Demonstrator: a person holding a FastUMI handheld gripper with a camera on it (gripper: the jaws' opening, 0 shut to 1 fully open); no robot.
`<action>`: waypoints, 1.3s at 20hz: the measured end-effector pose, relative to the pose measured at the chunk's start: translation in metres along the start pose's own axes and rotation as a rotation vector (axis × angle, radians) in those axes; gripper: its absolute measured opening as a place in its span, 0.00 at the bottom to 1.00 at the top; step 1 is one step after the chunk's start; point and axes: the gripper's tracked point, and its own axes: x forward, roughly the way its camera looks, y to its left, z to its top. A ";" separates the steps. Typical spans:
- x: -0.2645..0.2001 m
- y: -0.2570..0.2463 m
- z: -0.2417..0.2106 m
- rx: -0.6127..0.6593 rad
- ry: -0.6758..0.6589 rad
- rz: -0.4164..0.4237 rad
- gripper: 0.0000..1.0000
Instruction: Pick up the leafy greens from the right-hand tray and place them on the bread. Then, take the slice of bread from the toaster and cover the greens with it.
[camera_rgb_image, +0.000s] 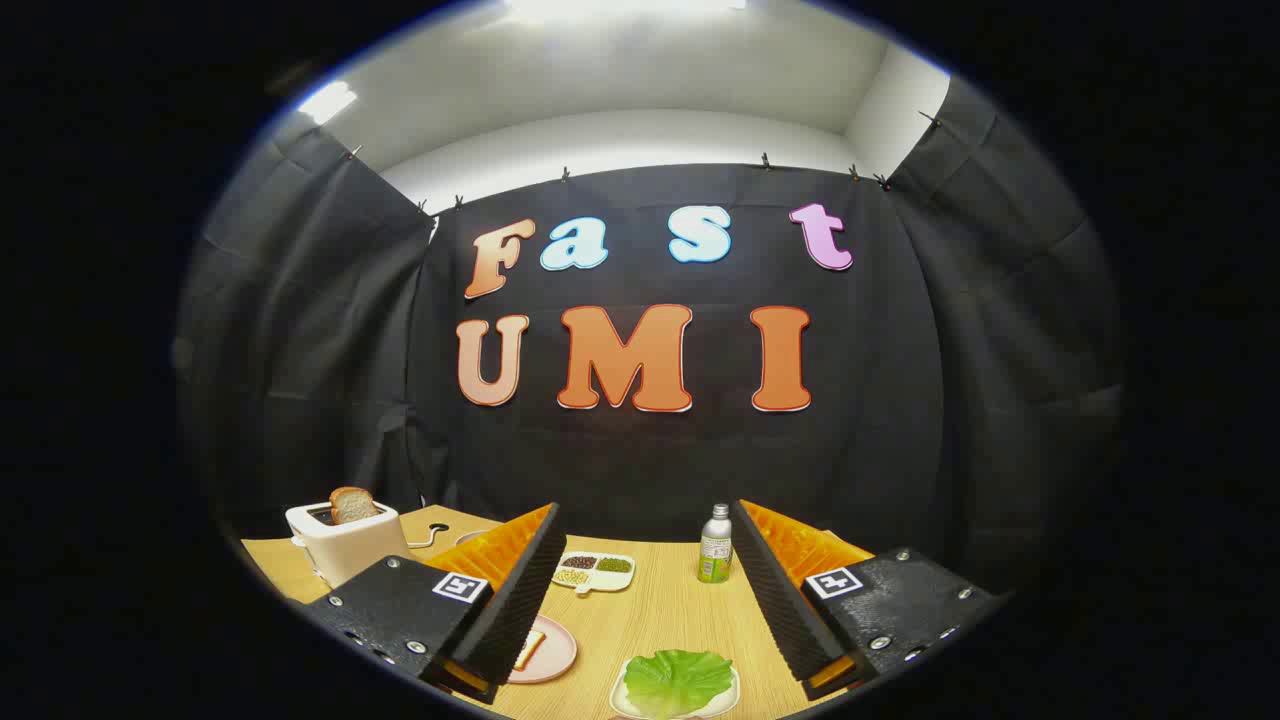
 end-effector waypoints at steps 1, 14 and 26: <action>0.001 0.000 0.000 0.000 0.000 0.000 0.99; 0.001 0.005 0.006 -0.020 -0.022 0.012 0.99; 0.005 0.000 -0.001 -0.014 0.016 0.000 0.99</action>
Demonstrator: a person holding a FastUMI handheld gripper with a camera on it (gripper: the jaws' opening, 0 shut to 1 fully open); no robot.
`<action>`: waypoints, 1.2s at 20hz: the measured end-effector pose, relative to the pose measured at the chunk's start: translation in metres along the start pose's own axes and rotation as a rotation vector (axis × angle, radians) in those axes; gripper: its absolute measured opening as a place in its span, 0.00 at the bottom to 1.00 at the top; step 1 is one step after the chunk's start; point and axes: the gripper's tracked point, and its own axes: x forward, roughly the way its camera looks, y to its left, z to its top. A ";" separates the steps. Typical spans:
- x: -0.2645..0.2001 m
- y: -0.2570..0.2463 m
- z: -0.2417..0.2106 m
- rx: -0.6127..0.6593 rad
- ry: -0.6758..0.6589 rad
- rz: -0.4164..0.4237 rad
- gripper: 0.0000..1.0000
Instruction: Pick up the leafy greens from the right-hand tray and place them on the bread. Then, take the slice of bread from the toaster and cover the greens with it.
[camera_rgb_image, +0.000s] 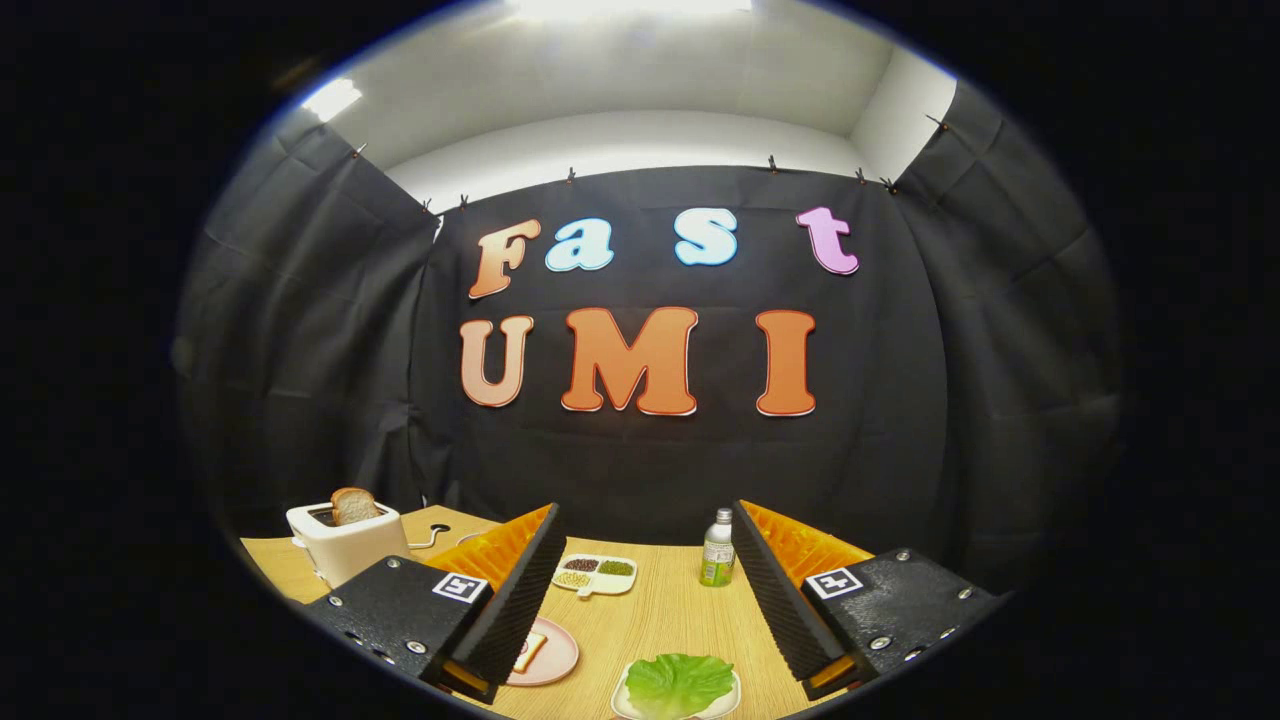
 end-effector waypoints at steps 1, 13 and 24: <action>0.002 -0.002 -0.005 -0.001 0.019 -0.005 0.99; 0.018 -0.019 -0.069 -0.002 0.293 -0.011 1.00; 0.029 -0.022 -0.156 -0.009 0.714 0.025 1.00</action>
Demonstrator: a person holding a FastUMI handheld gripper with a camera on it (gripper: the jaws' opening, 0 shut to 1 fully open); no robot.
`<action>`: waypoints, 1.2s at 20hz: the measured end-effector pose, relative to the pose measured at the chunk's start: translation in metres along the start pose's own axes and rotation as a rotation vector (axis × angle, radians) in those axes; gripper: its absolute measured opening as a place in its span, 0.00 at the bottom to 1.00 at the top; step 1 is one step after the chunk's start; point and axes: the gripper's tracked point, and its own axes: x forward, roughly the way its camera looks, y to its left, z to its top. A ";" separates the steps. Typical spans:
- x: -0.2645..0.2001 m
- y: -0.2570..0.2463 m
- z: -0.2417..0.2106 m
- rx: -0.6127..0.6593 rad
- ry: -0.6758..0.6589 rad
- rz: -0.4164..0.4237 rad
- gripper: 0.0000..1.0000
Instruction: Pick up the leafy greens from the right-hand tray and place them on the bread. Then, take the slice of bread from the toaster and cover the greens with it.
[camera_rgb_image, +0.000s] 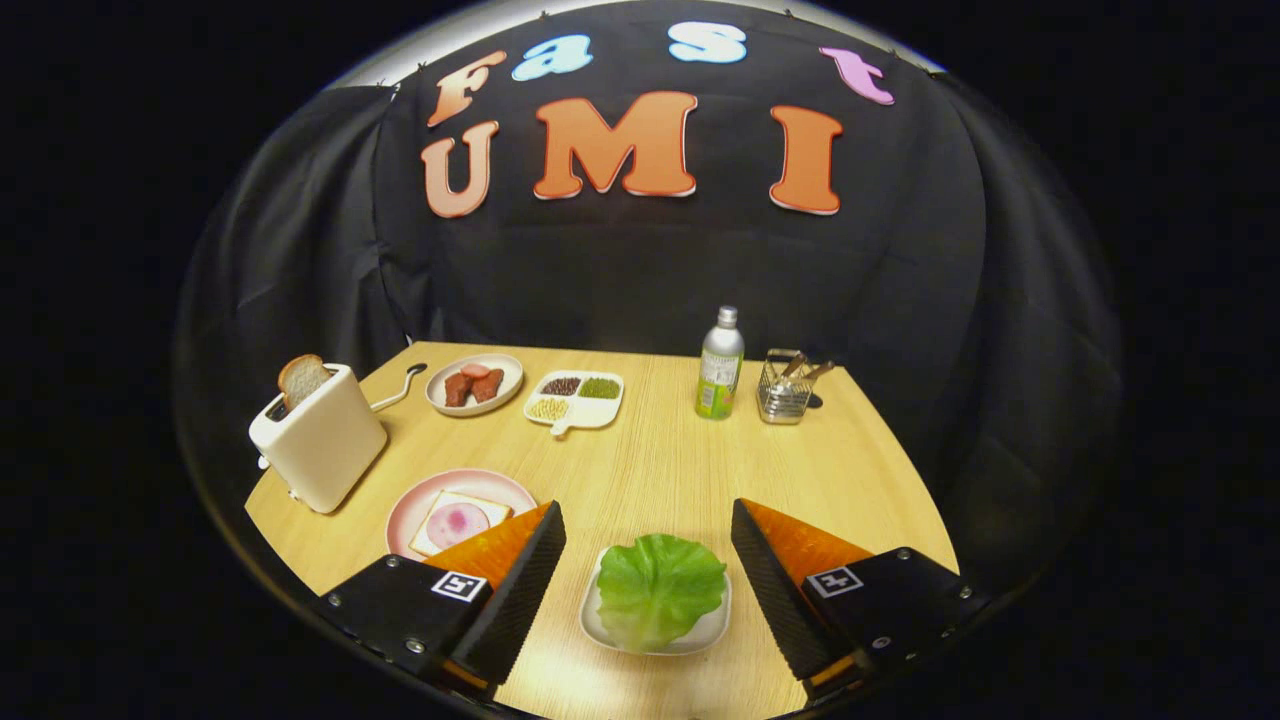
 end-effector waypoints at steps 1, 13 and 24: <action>0.006 -0.001 -0.006 0.002 0.038 -0.002 1.00; 0.058 -0.005 -0.085 0.041 0.411 0.020 1.00; 0.092 -0.009 -0.145 0.035 0.588 -0.037 0.99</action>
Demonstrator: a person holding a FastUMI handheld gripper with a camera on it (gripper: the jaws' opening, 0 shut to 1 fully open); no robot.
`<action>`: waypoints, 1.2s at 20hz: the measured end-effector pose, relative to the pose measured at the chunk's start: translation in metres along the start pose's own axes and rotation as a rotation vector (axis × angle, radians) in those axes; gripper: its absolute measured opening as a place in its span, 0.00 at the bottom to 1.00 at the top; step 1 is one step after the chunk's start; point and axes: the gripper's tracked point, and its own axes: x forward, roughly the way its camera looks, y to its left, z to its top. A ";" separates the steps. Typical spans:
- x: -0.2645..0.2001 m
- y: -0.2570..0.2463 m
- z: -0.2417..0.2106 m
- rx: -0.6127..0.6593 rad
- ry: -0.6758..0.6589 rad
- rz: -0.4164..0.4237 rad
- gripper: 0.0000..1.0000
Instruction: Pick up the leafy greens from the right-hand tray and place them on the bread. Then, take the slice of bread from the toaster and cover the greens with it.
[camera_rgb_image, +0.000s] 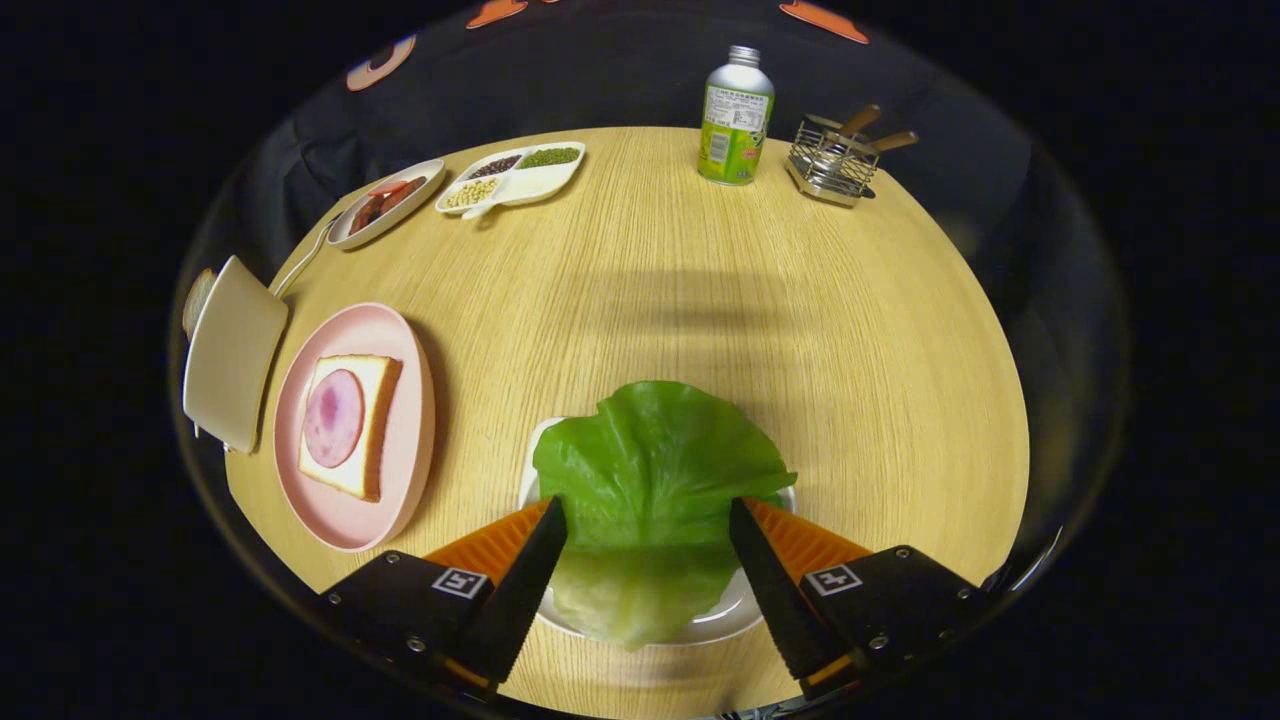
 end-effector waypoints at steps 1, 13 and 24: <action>0.002 -0.001 0.004 0.003 -0.014 -0.005 0.97; 0.002 -0.002 0.008 0.049 -0.028 -0.031 0.29; -0.028 0.001 0.021 0.164 -0.104 0.069 0.03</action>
